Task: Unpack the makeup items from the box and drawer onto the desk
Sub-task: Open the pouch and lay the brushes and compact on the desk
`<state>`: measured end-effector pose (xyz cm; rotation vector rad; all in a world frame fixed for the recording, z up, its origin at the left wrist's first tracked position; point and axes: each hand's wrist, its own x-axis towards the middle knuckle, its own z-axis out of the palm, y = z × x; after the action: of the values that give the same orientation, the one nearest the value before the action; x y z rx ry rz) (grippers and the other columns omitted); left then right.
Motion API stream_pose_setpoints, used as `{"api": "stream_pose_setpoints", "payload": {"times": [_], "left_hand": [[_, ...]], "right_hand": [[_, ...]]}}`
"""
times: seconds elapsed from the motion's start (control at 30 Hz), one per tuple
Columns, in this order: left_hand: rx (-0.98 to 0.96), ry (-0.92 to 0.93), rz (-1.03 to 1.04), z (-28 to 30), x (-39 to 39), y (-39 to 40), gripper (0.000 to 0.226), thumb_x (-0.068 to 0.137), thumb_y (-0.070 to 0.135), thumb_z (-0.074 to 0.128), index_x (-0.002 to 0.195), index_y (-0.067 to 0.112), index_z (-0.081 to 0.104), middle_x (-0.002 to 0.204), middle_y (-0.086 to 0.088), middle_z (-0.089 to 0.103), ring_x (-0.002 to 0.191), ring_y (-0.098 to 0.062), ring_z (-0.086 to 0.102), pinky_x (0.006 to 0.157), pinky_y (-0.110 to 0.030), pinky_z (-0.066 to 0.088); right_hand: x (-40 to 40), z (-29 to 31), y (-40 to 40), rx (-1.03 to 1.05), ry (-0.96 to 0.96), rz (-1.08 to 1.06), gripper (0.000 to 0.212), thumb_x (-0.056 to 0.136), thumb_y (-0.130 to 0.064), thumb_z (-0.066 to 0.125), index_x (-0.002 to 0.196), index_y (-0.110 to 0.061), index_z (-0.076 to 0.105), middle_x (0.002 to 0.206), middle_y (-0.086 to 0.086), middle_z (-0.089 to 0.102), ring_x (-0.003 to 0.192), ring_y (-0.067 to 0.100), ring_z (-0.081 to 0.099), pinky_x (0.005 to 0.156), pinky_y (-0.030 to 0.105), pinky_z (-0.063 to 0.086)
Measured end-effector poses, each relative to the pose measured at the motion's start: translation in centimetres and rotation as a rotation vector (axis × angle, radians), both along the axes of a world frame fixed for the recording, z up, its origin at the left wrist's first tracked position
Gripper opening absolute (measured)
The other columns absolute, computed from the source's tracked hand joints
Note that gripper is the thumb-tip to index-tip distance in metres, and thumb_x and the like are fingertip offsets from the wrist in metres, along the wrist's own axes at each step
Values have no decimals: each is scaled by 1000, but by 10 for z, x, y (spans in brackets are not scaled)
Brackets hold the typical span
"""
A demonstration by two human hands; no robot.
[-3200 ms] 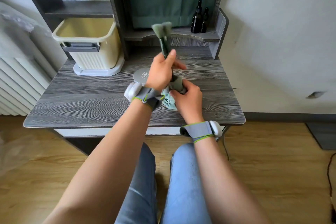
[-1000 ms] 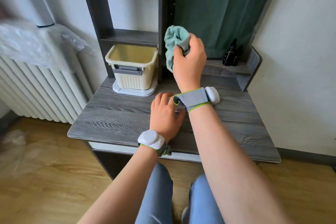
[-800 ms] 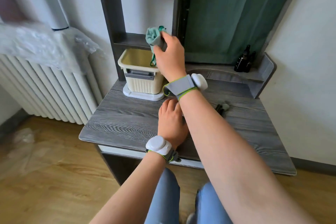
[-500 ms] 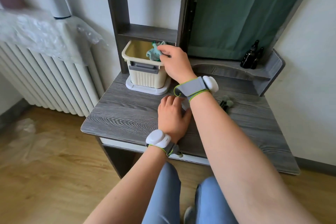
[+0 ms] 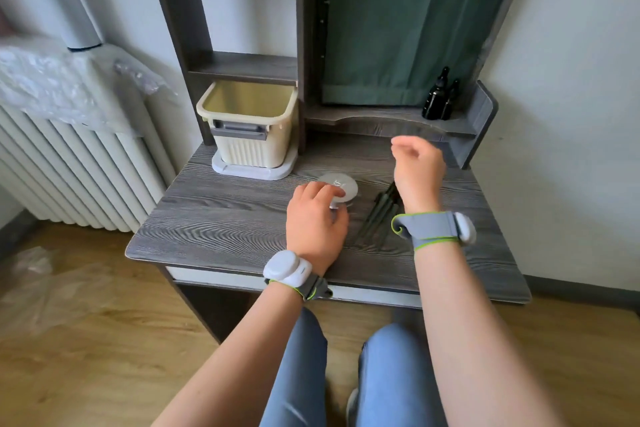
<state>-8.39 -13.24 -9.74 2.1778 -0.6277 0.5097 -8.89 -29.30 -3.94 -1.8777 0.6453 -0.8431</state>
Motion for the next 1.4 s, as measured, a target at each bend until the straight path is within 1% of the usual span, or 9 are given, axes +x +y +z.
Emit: {"api": "stream_pose_setpoints", "payload": {"times": [0.1,0.2,0.37,0.5,0.73,1.1,1.17,1.3,1.4], "left_hand": [[32,-3,-57,9,-10,-15,20,78,15,59,95,16,70,98,-2,67,91,-29,60,76,-34,50],[141,148,-83,14,-22,-32,22,82,16,59,100,21,70,102,-2,66,88,-32,64,74,-37,52],[328,197,-73,11,-29,-50,26,82,18,58,105,22,70,104,-7,66,92,-37,62,73,-39,51],[318,244,-115,12,-25,-61,23,81,17,60,100,19,73,99,-11,69,92,-35,63,75,-37,52],[242,325,-161,14,-26,-81,23,80,16,64,100,17,75,99,-11,71,97,-31,63,83,-34,50],[197,274,-148,10,-21,-83,26,82,16,62,105,16,72,104,-9,67,94,-30,63,82,-34,49],[121,193,-150,13,-19,-74,29,80,15,63,108,16,70,105,-7,66,91,-29,64,81,-36,51],[106,0,-14,16,-1,-49,47,73,19,72,119,17,63,113,-6,62,105,-32,53,87,-40,48],[192,116,44,15,18,-35,79,67,30,81,137,18,46,131,-10,50,117,-34,44,97,-40,41]], "right_hand": [[-23,-26,-18,10,76,-39,23,82,-4,56,93,-14,73,95,8,73,88,22,67,85,32,51],[-41,-47,-25,-81,153,-4,18,79,-8,64,90,-17,75,91,6,74,87,22,68,84,34,51],[-52,-63,-24,-265,299,74,20,70,-33,75,89,-30,75,98,0,72,99,28,63,87,44,49],[-51,-61,-27,-330,391,88,30,67,-37,77,97,-34,74,107,-2,70,107,30,59,92,42,46],[-51,-62,-41,-342,419,28,33,80,-25,67,112,-28,69,118,5,65,114,35,51,97,42,37],[-49,-71,-39,-395,401,33,34,87,-19,57,120,-27,63,124,1,63,119,33,47,101,43,31],[-48,-69,-38,-370,387,31,36,87,-21,57,122,-26,61,123,2,63,119,33,47,101,44,32],[-46,-64,-35,-322,330,17,37,88,-22,57,125,-22,59,120,6,64,114,36,51,97,46,40],[-40,-59,-24,-306,263,21,36,87,-19,56,123,-18,59,117,8,64,111,35,52,95,47,42]]}}
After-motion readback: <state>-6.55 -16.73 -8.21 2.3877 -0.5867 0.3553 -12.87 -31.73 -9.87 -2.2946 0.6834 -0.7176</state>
